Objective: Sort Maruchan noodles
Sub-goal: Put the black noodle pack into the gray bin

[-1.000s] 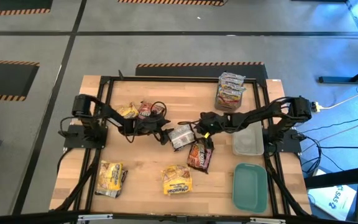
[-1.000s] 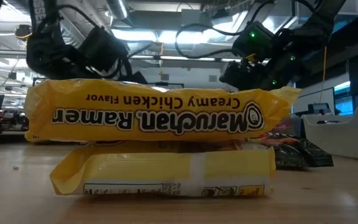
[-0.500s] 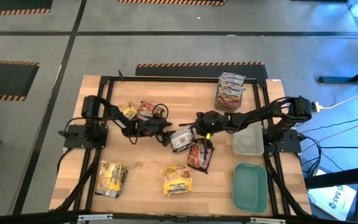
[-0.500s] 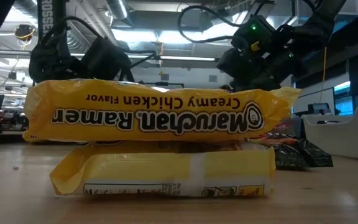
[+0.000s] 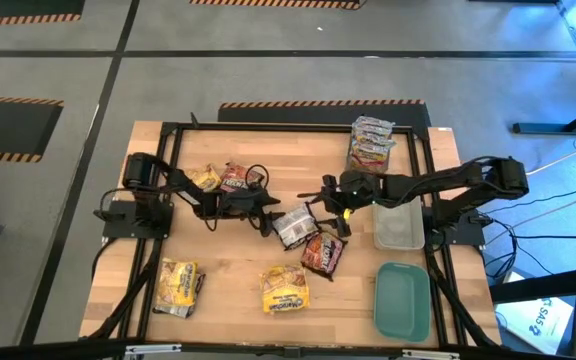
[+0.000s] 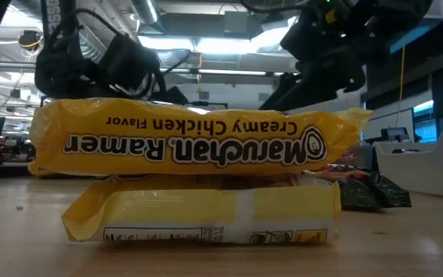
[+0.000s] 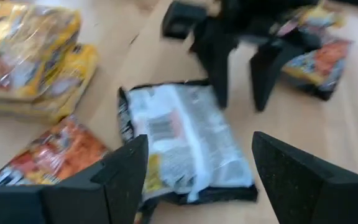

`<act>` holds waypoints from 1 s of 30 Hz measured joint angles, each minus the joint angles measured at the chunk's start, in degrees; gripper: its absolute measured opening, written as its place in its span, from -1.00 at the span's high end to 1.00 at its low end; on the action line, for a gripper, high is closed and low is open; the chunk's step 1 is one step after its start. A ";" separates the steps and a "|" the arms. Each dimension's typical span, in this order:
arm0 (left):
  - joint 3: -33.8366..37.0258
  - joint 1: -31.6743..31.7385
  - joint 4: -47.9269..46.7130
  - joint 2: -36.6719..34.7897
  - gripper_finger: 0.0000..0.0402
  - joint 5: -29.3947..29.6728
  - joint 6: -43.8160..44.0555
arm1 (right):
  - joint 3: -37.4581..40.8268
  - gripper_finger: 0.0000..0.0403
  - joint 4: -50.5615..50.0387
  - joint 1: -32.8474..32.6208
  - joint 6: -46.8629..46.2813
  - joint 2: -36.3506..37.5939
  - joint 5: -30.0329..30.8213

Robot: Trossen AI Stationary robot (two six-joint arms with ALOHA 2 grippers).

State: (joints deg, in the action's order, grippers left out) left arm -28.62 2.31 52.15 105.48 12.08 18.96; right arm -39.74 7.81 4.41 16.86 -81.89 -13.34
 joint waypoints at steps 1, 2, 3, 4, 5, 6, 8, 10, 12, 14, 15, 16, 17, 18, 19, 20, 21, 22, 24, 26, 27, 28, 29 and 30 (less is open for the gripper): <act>0.01 -0.15 -1.37 -1.36 -0.09 0.00 -0.02 | 0.01 -0.34 -0.97 -0.46 0.06 -0.03 -0.04; 0.00 -0.31 -2.55 -2.64 -0.09 0.02 -0.05 | 0.01 -0.34 -1.89 -0.84 0.35 -0.45 0.36; -0.04 -0.42 -4.41 -4.36 -0.09 0.01 -0.07 | -0.01 -0.34 -3.39 -1.23 0.93 -0.87 1.53; 0.00 -0.49 -7.25 -6.70 -0.09 0.04 -0.14 | 0.08 -0.34 -5.82 -1.55 1.46 -0.92 2.51; 0.03 -0.55 -9.68 -9.11 -0.09 0.33 -0.74 | 0.16 -0.34 -7.62 -1.62 1.77 -0.92 3.59; -0.03 -0.55 -11.95 -11.44 -0.09 0.85 -1.51 | 0.15 -0.34 -8.33 -1.59 1.96 -1.03 4.77; -0.04 -0.79 -16.68 -15.56 -0.09 2.61 -3.09 | 0.08 -0.34 -9.58 -1.50 2.12 -1.50 6.21; -0.04 -1.12 -20.03 -17.48 -0.09 4.86 -4.31 | 0.36 -0.34 -8.88 -1.34 2.77 -2.45 7.14; -0.04 -1.42 -20.72 -17.36 -0.09 6.83 -4.82 | 1.32 -0.34 -5.67 -1.38 5.17 -3.99 7.38; -0.10 -1.28 -18.58 -15.11 -0.09 7.50 -5.05 | 2.00 -0.34 -2.65 -1.40 7.48 -6.23 7.44; -0.01 -1.11 -17.66 -13.73 -0.09 7.50 -5.03 | 2.09 -0.34 -1.44 -1.40 7.63 -7.38 7.80; 0.06 -0.97 -15.63 -11.91 -0.09 7.21 -4.85 | 2.11 -0.34 -0.29 -1.40 7.75 -8.34 7.80; 0.00 -0.73 -13.22 -10.11 -0.09 6.36 -4.49 | 2.09 -0.34 0.54 -1.40 8.02 -9.11 7.82; 0.00 -0.65 -11.12 -8.43 -0.09 6.00 -4.12 | 2.09 -0.34 1.00 -1.40 8.55 -9.90 7.80; -0.03 -0.55 -8.69 -6.43 -0.09 5.43 -3.72 | 2.09 -0.34 1.77 -1.46 8.85 -10.84 7.76; -0.09 -0.55 -7.00 -4.59 -0.09 4.88 -2.93 | 2.09 -0.34 2.03 -1.56 8.92 -11.50 7.52; -0.04 -0.55 -5.71 -2.76 -0.09 4.92 -2.07 | 2.13 -0.34 2.38 -1.84 8.93 -11.99 7.05; -0.04 -0.56 -4.63 -1.29 -0.09 4.95 -1.17 | 2.13 -0.34 3.15 -1.87 8.94 -12.24 6.70; -0.02 -0.56 -1.87 0.80 -0.09 5.37 0.37 | 2.13 -0.34 4.93 -1.93 8.91 -12.34 6.25; -0.06 -0.55 -0.06 2.51 -0.09 5.37 1.49 | 2.13 -0.34 7.38 -1.90 8.23 -12.41 6.07; -0.05 -0.55 0.66 3.20 -0.09 5.17 1.93 | 2.13 -0.34 8.84 -1.83 7.77 -12.41 6.03; -0.15 -0.53 1.00 3.74 -0.09 4.94 1.97 | 2.11 -0.34 10.42 -1.82 7.67 -12.41 5.89; -0.13 -0.55 1.16 4.21 -0.09 4.85 2.21 | 2.11 -0.34 11.85 -1.82 7.67 -12.39 5.79; -0.10 -0.55 1.20 4.46 -0.09 4.59 2.49 | 2.11 -0.34 13.01 -1.82 7.69 -12.40 5.79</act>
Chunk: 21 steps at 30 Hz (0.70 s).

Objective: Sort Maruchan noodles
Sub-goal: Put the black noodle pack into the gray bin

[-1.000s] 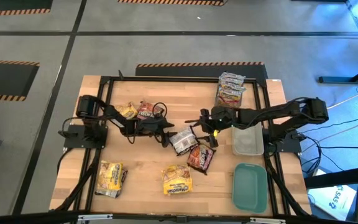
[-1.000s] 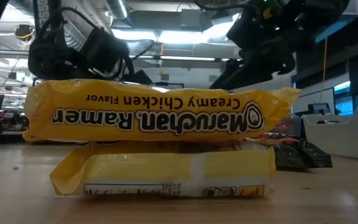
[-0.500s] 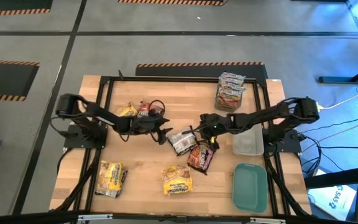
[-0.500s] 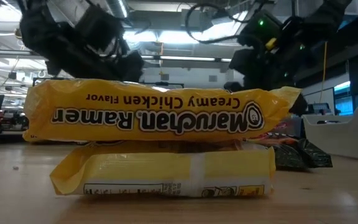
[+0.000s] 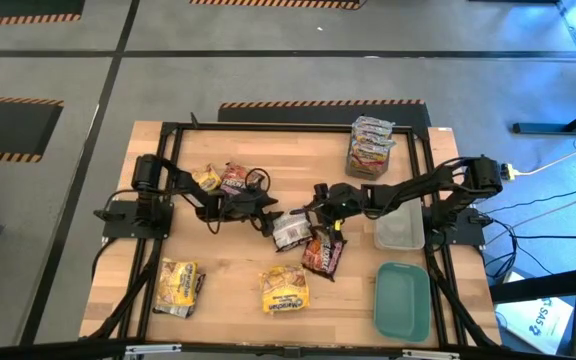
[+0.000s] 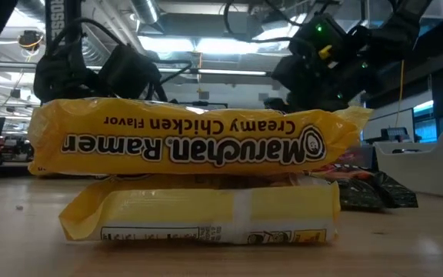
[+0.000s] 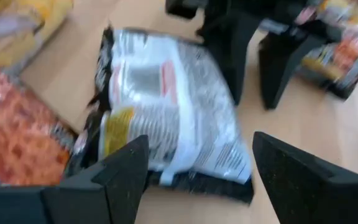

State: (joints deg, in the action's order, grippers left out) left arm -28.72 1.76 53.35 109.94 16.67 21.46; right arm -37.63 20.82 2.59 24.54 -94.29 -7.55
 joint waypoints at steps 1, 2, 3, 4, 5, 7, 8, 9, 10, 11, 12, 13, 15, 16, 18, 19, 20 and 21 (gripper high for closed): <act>0.01 0.08 0.17 0.01 -0.09 -0.64 0.34 | 0.00 -0.34 1.05 0.00 -0.01 0.00 0.00; -0.01 0.18 0.36 0.16 -0.09 -1.13 0.37 | 0.00 -0.34 1.96 0.00 0.01 0.01 0.00; -0.01 0.24 0.46 0.25 -0.09 -1.43 0.37 | 0.00 -0.34 2.65 0.00 0.02 0.01 0.00; -0.01 0.24 0.46 0.23 -0.09 -1.69 0.36 | 0.00 -0.34 3.19 0.01 0.02 0.01 0.02; -0.01 0.26 0.45 0.23 -0.09 -1.83 0.32 | -0.01 -0.34 3.40 0.04 0.30 0.01 0.09; -0.01 0.26 0.39 0.18 -0.09 -1.98 -0.70 | -0.38 -0.34 2.54 0.04 1.80 0.07 1.37; -0.01 0.26 -0.12 -0.38 -0.09 -2.14 -1.33 | -0.74 -0.34 1.21 0.02 2.45 0.61 1.92; 0.06 0.28 -0.64 -1.24 -0.09 -2.78 -1.99 | -1.25 -0.34 -0.52 0.00 2.62 1.43 1.90; 0.06 0.24 -0.64 -2.29 -0.09 -3.30 -2.69 | -2.23 -0.34 -2.12 0.00 2.66 2.19 1.63; 0.07 0.24 -1.26 -4.11 -0.09 -4.23 -3.81 | -3.06 -0.34 -3.83 0.00 2.59 3.08 1.26; 0.05 0.22 -1.70 -6.13 -0.09 -5.14 -5.02 | -3.67 -0.34 -5.99 0.04 2.43 3.90 0.99; -0.06 0.22 -2.39 -8.28 -0.09 -6.04 -6.02 | -4.22 -0.34 -7.62 0.04 2.13 4.32 1.00; 0.01 -0.06 -5.95 -12.61 -0.09 -7.28 -7.19 | -4.63 -0.34 -9.73 0.04 1.47 4.53 1.66; 0.01 -0.36 -7.51 -14.47 -0.09 -7.86 -7.98 | -4.66 -0.34 -10.19 0.04 1.23 4.53 1.67; 0.01 -1.48 -11.78 -18.31 -0.09 -8.69 -9.94 | -4.78 -0.34 -11.67 0.04 0.57 4.46 0.81; -0.02 -2.16 -14.24 -19.99 -0.09 -8.83 -11.09 | -4.81 -0.34 -12.64 0.04 0.09 4.21 0.09; -0.05 -2.91 -16.92 -21.17 -0.09 -8.82 -12.21 | -4.79 -0.34 -14.00 0.04 -0.21 3.92 -0.28; -0.05 -3.76 -20.00 -22.08 -0.09 -8.58 -13.31 | -4.74 -0.34 -15.33 0.04 -0.33 3.50 -0.56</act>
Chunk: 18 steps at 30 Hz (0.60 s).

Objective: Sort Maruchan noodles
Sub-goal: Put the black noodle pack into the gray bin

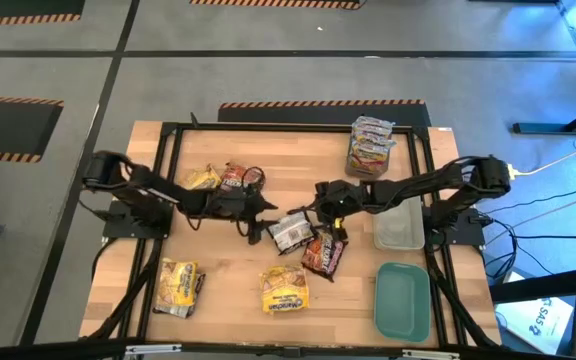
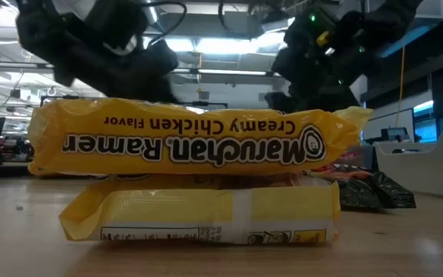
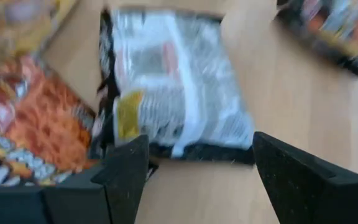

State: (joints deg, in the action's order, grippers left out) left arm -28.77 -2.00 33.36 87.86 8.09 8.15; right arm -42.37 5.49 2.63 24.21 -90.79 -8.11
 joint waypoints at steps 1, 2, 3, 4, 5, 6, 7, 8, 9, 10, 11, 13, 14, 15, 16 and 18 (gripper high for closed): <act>0.03 -0.96 -2.82 -0.45 -0.09 0.64 -1.04 | 0.02 -0.34 -0.68 0.00 0.02 -0.50 0.09; 0.04 -2.04 -4.86 -0.46 -0.09 1.76 -1.91 | 0.02 -0.34 -1.24 0.00 0.07 -0.84 0.57; 0.04 -3.18 -7.01 -0.44 -0.09 3.19 -2.80 | 0.04 -0.34 -1.07 0.00 0.11 -1.24 1.24; 0.04 -4.30 -8.87 -0.42 -0.09 4.77 -3.41 | 0.03 -0.34 -0.71 0.00 0.24 -1.57 1.72; 0.04 -5.35 -10.35 -0.20 -0.09 6.03 -3.60 | 0.04 -0.34 -0.35 0.00 0.26 -1.96 2.07; 0.03 -6.34 -10.77 0.55 -0.09 7.37 -3.65 | 0.03 -0.34 0.65 0.00 0.23 -2.48 2.03; 0.04 -7.35 -11.40 1.09 -0.09 8.38 -3.86 | 0.02 -0.34 1.36 0.00 0.07 -2.92 1.83; 0.22 -8.56 -12.00 1.11 -0.09 9.76 -4.13 | 0.02 -0.34 1.98 0.02 -0.05 -3.41 1.35; 0.05 -9.65 -11.33 1.40 -0.09 11.02 -4.62 | 0.02 -0.34 3.12 0.00 -0.34 -4.07 0.93; -0.51 -10.66 -10.98 1.84 -0.09 12.13 -5.43 | 0.02 -0.34 3.65 0.00 -1.14 -4.63 0.76; -0.85 -11.58 -10.76 2.14 -0.09 13.36 -6.20 | 0.02 -0.34 4.08 0.00 -1.64 -5.16 0.35; -1.25 -13.12 -11.08 2.88 -0.09 16.29 -8.12 | 0.02 -0.34 5.23 0.00 -2.57 -6.28 -0.53; -1.63 -13.59 -11.01 3.76 -0.09 17.92 -9.10 | 0.02 -0.34 5.47 0.00 -3.00 -6.60 -0.58; -1.80 -14.00 -11.08 4.53 -0.09 19.96 -10.20 | 0.02 -0.34 6.12 0.00 -3.42 -6.91 -0.56; -1.87 -14.43 -11.29 5.27 -0.09 22.13 -11.02 | 0.02 -0.34 6.89 0.00 -4.15 -7.25 -0.47; -2.53 -14.91 -11.26 7.70 -0.09 24.59 -12.74 | 0.03 -0.34 7.36 0.00 -5.33 -7.50 -0.47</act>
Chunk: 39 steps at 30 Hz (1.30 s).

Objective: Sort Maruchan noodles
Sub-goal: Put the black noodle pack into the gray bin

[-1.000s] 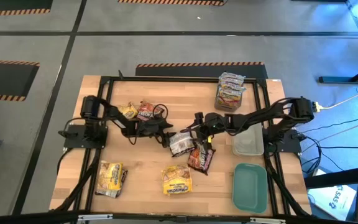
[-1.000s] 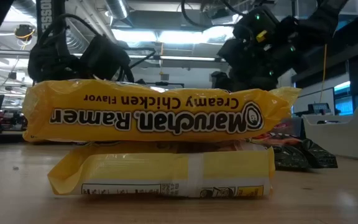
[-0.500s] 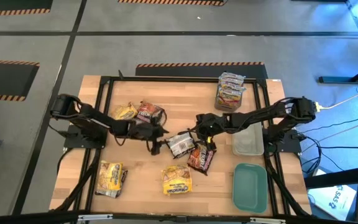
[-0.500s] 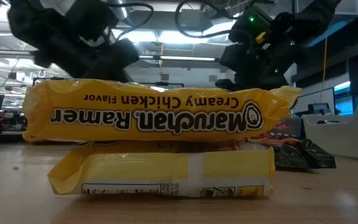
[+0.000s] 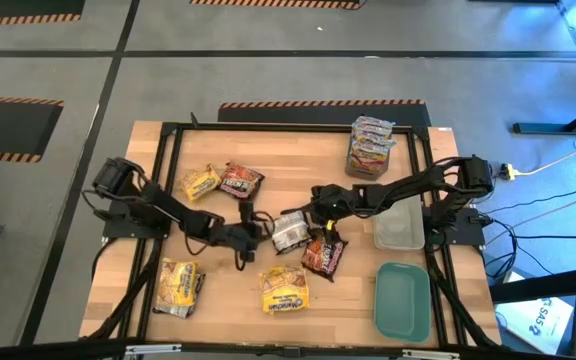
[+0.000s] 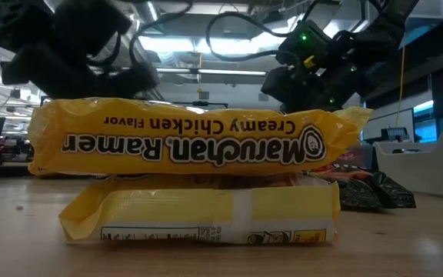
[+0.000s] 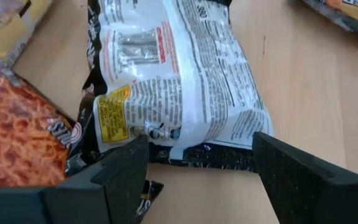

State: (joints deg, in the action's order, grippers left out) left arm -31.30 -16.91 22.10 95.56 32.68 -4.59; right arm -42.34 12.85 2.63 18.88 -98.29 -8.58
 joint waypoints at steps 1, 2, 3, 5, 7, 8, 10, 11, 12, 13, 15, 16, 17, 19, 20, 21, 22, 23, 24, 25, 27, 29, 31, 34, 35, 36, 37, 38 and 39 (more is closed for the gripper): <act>-0.49 -0.27 0.04 1.16 -0.09 0.43 -1.40 | 0.01 -0.34 0.20 0.00 -0.50 0.01 -0.01; -1.30 -0.64 0.14 2.38 -0.09 0.76 -3.40 | 0.01 -0.34 0.37 0.00 -0.58 0.01 0.00; -2.41 -1.04 0.56 3.71 -0.09 0.97 -5.84 | 0.01 -0.34 0.36 0.00 -0.67 0.01 0.00; -4.64 -1.91 0.82 6.40 -0.09 1.33 -11.38 | 0.01 -0.34 0.41 0.00 -0.99 0.01 0.02; -7.34 -2.36 1.64 8.91 -0.09 2.72 -16.10 | 0.01 -0.34 0.68 0.00 -1.20 0.01 0.05; -8.59 -2.42 1.78 10.00 -0.09 3.39 -17.84 | 0.07 -0.34 0.53 0.00 -1.16 0.01 0.24; -10.95 -2.42 1.46 11.76 -0.09 4.99 -20.67 | 0.10 -0.34 0.31 0.08 -1.16 0.01 0.54; -12.00 -2.38 1.39 12.33 -0.09 5.70 -21.33 | 0.10 -0.34 0.31 0.12 -1.28 0.01 0.87; -12.91 -2.34 1.43 12.69 -0.09 6.41 -21.54 | 0.10 -0.34 0.49 0.15 -1.69 0.01 1.03; -13.60 -2.14 1.12 12.82 -0.09 6.63 -21.72 | 0.10 -0.34 0.56 0.13 -2.06 0.01 1.04; -14.65 -1.74 0.47 13.02 -0.09 7.88 -21.28 | 0.10 -0.34 0.56 0.04 -2.41 0.01 1.05; -15.03 -1.50 0.34 13.08 -0.09 8.71 -20.69 | 0.10 -0.34 0.62 0.02 -2.43 0.01 1.03; -15.31 -1.30 0.32 13.08 -0.08 9.76 -20.20 | 0.10 -0.34 0.88 0.04 -2.49 0.01 0.98; -15.70 -0.87 0.49 13.04 -0.05 11.02 -19.49 | 0.06 -0.34 1.21 0.02 -2.54 0.01 0.85; -15.70 -0.66 0.48 13.04 -0.02 11.19 -18.47 | -0.06 -0.34 1.04 0.03 -2.68 0.01 0.86; -15.70 -0.42 0.35 13.04 0.01 11.11 -17.00 | -0.39 -0.34 0.73 0.05 -2.87 0.01 0.98; -15.70 -0.24 0.28 13.04 0.06 11.00 -15.37 | -0.82 -0.34 0.27 0.07 -2.87 0.02 1.14; -15.70 -0.14 0.24 13.01 0.11 10.85 -14.27 | -1.11 -0.34 -0.16 0.13 -2.89 0.04 1.25; -15.70 -0.13 0.14 12.93 0.16 10.70 -13.42 | -1.51 -0.34 -0.75 0.13 -2.76 0.13 1.76; -15.70 -0.13 0.23 12.89 0.21 10.53 -12.61 | -1.89 -0.34 -1.62 0.11 -2.31 0.54 2.92; -15.70 -0.15 0.67 12.86 0.31 10.54 -9.98 | -2.75 -0.34 -3.75 0.07 -2.01 1.74 6.35; -15.78 -0.06 1.29 12.84 0.37 10.63 -7.68 | -3.38 -0.34 -6.52 0.06 -1.96 3.64 8.47; -15.92 -0.01 1.72 12.77 0.40 11.04 -6.10 | -3.94 -0.34 -9.68 0.00 -1.91 6.34 9.12; -15.92 0.18 1.87 12.70 0.40 13.45 -3.40 | -4.10 -0.34 -12.95 -0.07 -1.87 10.65 10.16; -15.92 0.22 1.83 12.54 0.41 14.86 -2.25 | -4.10 -0.34 -13.97 -0.07 -1.86 11.94 10.19; -15.92 0.22 2.03 12.40 0.41 15.67 -1.21 | -4.10 -0.34 -14.61 -0.07 -1.81 13.20 10.20; -15.92 0.24 2.37 12.33 0.41 16.09 -0.37 | -4.10 -0.34 -15.59 -0.07 -1.70 14.58 10.23; -15.92 0.24 2.28 12.10 0.41 16.29 0.19 | -4.07 -0.34 -16.20 -0.07 -1.36 15.79 10.36; -15.90 0.24 2.08 11.71 0.41 16.27 0.97 | -4.07 -0.34 -16.52 -0.07 -0.84 16.90 10.36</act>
State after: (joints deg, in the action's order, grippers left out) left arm -47.20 -16.67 24.18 107.26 48.95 -3.62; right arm -46.41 -3.68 2.57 18.04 -81.39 1.78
